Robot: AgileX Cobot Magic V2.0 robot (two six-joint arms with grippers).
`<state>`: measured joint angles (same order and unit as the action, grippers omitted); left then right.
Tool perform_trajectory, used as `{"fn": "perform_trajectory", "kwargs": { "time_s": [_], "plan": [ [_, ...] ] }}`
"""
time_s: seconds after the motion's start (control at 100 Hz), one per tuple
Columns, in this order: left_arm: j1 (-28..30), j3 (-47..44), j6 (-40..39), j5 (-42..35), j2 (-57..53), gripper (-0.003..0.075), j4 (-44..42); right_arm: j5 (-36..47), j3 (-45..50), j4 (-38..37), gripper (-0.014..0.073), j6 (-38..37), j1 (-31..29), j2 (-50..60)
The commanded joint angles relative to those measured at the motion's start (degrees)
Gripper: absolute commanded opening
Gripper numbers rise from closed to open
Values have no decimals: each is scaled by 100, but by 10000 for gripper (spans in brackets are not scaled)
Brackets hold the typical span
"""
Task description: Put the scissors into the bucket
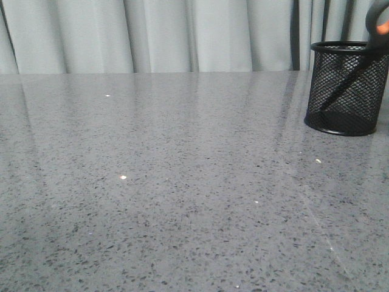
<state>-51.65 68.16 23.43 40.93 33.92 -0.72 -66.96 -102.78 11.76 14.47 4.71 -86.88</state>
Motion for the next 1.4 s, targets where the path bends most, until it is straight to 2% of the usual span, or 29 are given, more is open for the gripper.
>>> {"fn": "perform_trajectory", "kwargs": {
  "time_s": [0.0, 0.18, 0.33, 0.42, 0.52, 0.68, 0.79, 0.95, 1.39],
  "plan": [
    [-47, -22, -870, -877, -12, -3, -704, 270, -201, 114, -71, 50, -15, 466],
    [-47, -1006, -2550, -1605, -485, -20, -2530, 326, 547, 418, -46, 300, -15, 1535],
    [-47, -2273, -3653, -1720, -1122, -20, -3231, 1161, 2476, 590, -46, 523, -15, 3166],
    [-47, -3018, -3827, -1932, -1504, -20, -3595, 2184, 3844, 590, -46, 891, -15, 4395],
    [-47, -3663, -3827, -2213, -1809, -20, -3899, 2963, 5198, 568, -46, 1129, -15, 5548],
    [-47, -4166, -3982, -2218, -1968, -20, -3910, 3835, 6393, 568, -46, 1129, -15, 6834],
    [-47, -4262, -3982, -2218, -1968, -20, -3910, 4272, 6679, 568, -46, 1129, -15, 7328],
    [-47, -4263, -3982, -2218, -1968, -20, -3900, 4278, 6708, 568, -46, 1129, -15, 7687],
    [-47, -4263, -3982, -2218, -1968, -20, -3824, 4215, 6708, 568, -46, 1129, -15, 7700]
  ]
}}
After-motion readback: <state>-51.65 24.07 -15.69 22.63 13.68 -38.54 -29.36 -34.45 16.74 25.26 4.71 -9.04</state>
